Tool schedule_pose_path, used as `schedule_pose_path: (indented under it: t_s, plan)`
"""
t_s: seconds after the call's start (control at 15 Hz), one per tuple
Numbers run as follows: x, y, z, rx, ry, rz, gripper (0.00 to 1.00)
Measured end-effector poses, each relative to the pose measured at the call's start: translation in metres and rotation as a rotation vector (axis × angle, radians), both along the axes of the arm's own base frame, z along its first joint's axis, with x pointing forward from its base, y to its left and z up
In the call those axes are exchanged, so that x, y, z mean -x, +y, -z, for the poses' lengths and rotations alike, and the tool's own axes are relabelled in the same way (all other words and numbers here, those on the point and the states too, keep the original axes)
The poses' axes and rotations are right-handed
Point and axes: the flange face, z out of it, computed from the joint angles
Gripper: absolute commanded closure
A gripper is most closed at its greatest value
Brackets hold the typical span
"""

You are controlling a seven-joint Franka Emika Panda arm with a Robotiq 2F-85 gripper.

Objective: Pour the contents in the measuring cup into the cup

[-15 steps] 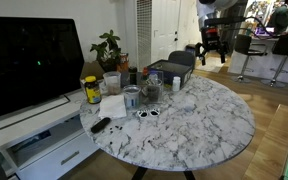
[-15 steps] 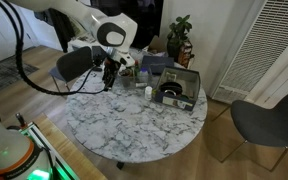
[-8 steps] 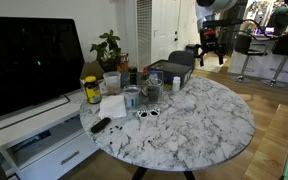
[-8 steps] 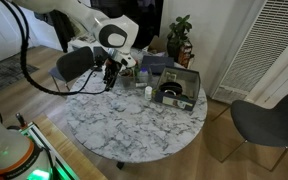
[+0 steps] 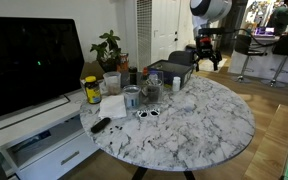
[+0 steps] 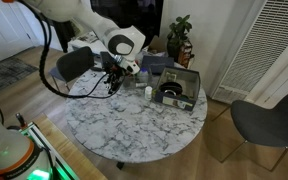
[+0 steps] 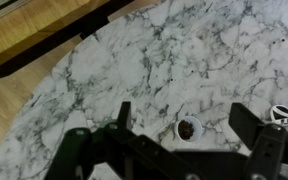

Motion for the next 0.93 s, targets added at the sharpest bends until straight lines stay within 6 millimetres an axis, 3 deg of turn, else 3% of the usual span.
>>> schedule_pose_path:
  t_s: [0.53,0.93]
  plan:
    - [-0.033,-0.018,0.133,-0.183,0.119,0.098,0.0]
    - [-0.049,-0.032,0.187,-0.245,0.147,0.186,0.0]
